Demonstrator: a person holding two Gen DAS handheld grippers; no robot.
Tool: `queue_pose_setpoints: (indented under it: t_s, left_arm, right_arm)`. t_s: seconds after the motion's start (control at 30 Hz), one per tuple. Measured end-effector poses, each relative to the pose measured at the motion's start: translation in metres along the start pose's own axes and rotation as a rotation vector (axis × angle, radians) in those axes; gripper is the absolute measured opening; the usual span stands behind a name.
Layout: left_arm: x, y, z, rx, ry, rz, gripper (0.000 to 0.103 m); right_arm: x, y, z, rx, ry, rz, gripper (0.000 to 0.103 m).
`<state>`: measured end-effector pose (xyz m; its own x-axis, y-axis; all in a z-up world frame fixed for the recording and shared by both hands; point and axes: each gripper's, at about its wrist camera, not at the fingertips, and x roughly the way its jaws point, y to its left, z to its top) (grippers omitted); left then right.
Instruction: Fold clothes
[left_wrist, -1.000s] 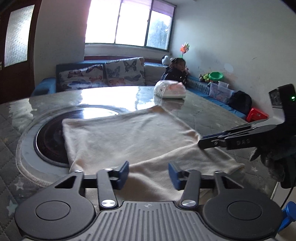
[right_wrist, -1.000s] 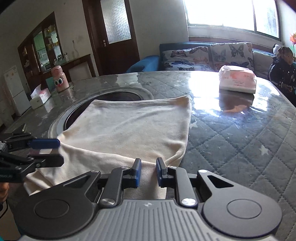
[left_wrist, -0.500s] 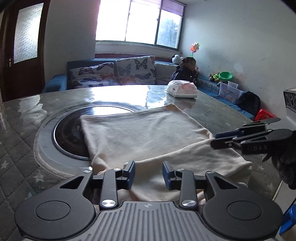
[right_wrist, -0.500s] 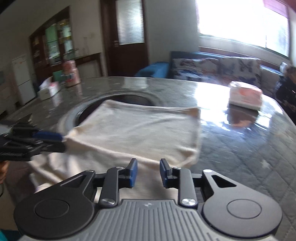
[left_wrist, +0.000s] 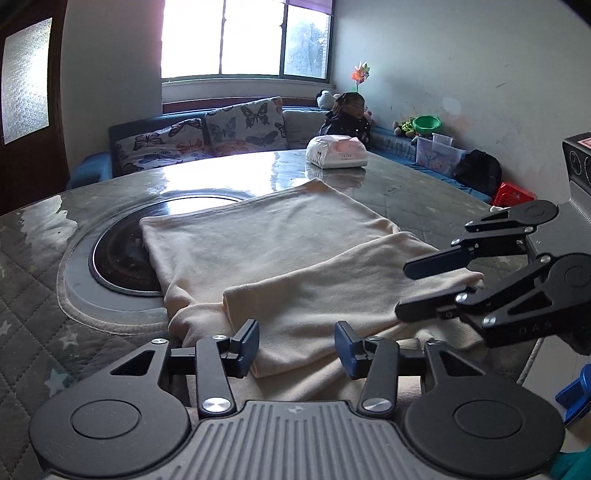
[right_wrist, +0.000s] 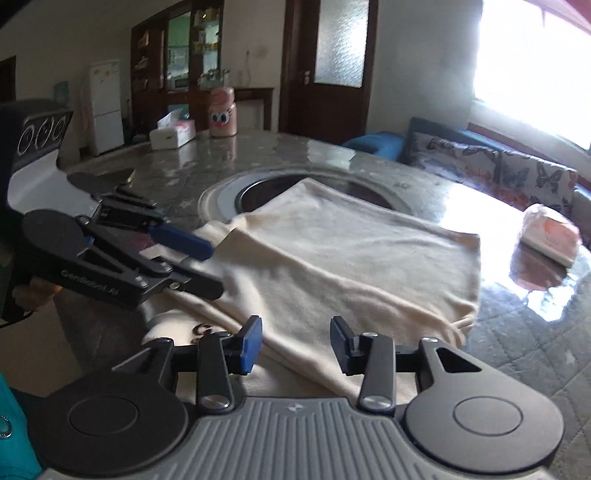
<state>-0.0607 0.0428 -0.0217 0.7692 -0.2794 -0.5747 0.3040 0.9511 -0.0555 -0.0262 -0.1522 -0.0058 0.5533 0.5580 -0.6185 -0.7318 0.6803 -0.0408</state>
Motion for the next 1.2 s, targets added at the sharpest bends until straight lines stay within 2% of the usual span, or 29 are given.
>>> queue_pose_setpoints:
  t_s: [0.17, 0.4, 0.63, 0.73, 1.0, 1.13, 1.2]
  left_arm:
    - [0.001, 0.0, 0.003, -0.018, -0.014, 0.001, 0.049]
    - [0.007, 0.0, -0.002, 0.006, 0.02, 0.015, 0.049]
    - [0.006, 0.0, -0.002, 0.02, 0.025, 0.018, 0.049]
    - [0.007, 0.001, -0.001, 0.021, 0.028, 0.022, 0.049]
    - [0.006, 0.005, -0.004, 0.018, 0.035, 0.032, 0.052]
    - [-0.002, 0.007, -0.004, 0.023, 0.038, 0.011, 0.053]
    - [-0.01, 0.007, -0.006, 0.036, 0.038, -0.026, 0.054]
  right_arm:
    - [-0.007, -0.01, -0.004, 0.044, -0.006, -0.029, 0.041]
    - [-0.016, -0.025, -0.01, 0.105, -0.013, -0.07, 0.041]
    - [-0.02, -0.039, -0.023, 0.147, 0.033, -0.084, 0.041]
    - [-0.024, -0.048, -0.018, 0.167, -0.004, -0.102, 0.041]
    - [0.009, -0.077, -0.008, 0.251, -0.015, -0.091, 0.041]
    - [0.006, -0.079, -0.011, 0.245, -0.006, -0.101, 0.041]
    - [0.0, -0.074, -0.013, 0.215, 0.0, -0.105, 0.041]
